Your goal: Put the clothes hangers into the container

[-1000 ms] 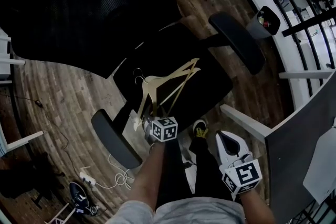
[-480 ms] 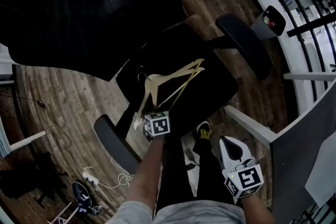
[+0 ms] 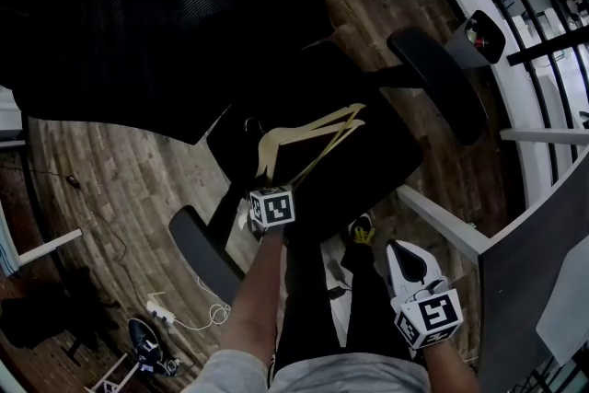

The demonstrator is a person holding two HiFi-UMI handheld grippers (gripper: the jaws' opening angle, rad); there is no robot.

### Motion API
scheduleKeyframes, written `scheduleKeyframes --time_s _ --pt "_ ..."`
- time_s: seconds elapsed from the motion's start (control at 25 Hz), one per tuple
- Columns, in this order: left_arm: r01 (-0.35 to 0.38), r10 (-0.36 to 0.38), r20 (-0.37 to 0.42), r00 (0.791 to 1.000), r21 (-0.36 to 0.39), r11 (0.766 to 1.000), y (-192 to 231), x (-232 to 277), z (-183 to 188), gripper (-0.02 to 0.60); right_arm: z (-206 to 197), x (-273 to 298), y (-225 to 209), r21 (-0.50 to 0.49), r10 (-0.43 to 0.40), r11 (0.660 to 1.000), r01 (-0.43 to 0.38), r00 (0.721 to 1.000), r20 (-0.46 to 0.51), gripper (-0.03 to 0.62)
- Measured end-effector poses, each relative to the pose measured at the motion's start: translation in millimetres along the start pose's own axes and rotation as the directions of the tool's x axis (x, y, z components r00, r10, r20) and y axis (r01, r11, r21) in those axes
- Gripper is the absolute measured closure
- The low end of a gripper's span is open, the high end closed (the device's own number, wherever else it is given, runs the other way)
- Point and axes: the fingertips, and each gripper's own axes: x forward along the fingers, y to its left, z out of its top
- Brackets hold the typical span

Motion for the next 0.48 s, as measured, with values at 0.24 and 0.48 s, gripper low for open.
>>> scheduleKeyframes --time_s 0.24,0.48 --pt "0.071 -0.071 -0.021 0.997 0.004 0.997 -19 1 -5 0.468 0 8 6 0.003 0.009 1.000 -0.009 1.000 -0.007 0.595" --pt "0.072 -0.076 -0.117 0.990 -0.036 0.997 -16 31 -3 0.458 -5 10 6 -0.001 0.008 1.000 -0.008 1.000 -0.019 0.595"
